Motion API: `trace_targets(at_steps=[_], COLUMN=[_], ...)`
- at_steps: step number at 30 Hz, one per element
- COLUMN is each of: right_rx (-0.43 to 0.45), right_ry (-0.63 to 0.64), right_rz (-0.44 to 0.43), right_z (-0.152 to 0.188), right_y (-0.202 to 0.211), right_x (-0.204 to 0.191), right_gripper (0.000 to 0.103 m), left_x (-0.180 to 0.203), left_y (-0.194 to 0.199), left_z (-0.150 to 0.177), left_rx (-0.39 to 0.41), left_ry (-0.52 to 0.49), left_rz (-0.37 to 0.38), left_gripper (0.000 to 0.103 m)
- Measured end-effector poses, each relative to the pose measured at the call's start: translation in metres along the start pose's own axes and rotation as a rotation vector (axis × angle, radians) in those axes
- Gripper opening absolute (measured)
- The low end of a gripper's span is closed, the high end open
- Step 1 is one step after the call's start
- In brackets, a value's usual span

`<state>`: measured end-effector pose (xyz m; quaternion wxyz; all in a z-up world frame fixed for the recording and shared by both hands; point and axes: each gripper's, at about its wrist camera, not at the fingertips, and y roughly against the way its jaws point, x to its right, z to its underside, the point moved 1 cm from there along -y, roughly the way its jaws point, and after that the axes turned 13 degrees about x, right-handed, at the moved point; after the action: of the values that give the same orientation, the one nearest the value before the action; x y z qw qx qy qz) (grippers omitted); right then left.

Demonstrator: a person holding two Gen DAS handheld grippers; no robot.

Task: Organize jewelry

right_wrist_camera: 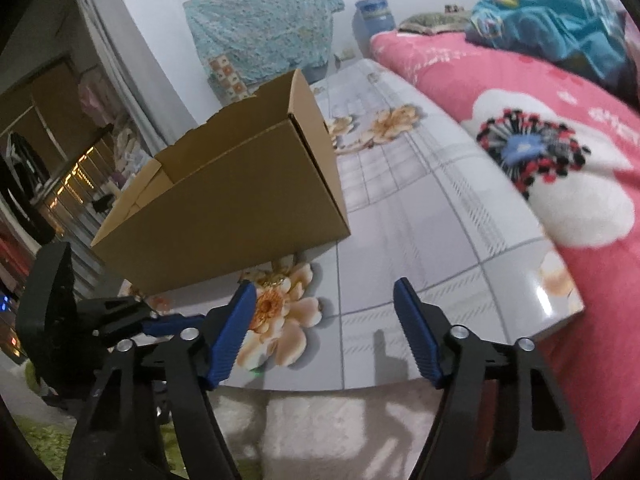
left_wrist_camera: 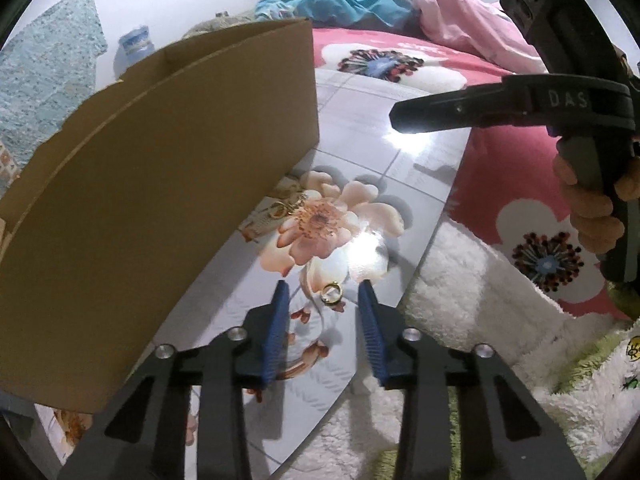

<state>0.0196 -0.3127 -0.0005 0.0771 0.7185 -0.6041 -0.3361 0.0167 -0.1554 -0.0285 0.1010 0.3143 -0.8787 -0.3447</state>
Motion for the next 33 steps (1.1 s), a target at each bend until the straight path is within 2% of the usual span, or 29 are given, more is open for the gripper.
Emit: trace_targets(at_steps=[7,12,24,33], right_rx=[-0.016,-0.023,-0.005,-0.050], right_ry=[-0.015,-0.019,-0.009,0.091], right_rz=[-0.014,-0.017,-0.026,-0.071], right_z=[0.008,0.009,0.006,0.009], right_y=[-0.004,-0.006,-0.002,-0.023], right_x=[-0.006,-0.007,-0.009,-0.038], right_gripper=[0.061,0.059,0.058,0.044], left_x=[0.004,0.003,-0.008,-0.033], left_y=[-0.008,-0.009,-0.007,0.006], left_z=[-0.003,-0.004,-0.007,-0.006], left_rx=[-0.019,-0.017,0.000,0.029], left_ry=[-0.008,-0.019,0.010,0.060], left_rz=[0.010,0.012,-0.013,-0.068], left_gripper=[0.016,0.011,0.010,0.010])
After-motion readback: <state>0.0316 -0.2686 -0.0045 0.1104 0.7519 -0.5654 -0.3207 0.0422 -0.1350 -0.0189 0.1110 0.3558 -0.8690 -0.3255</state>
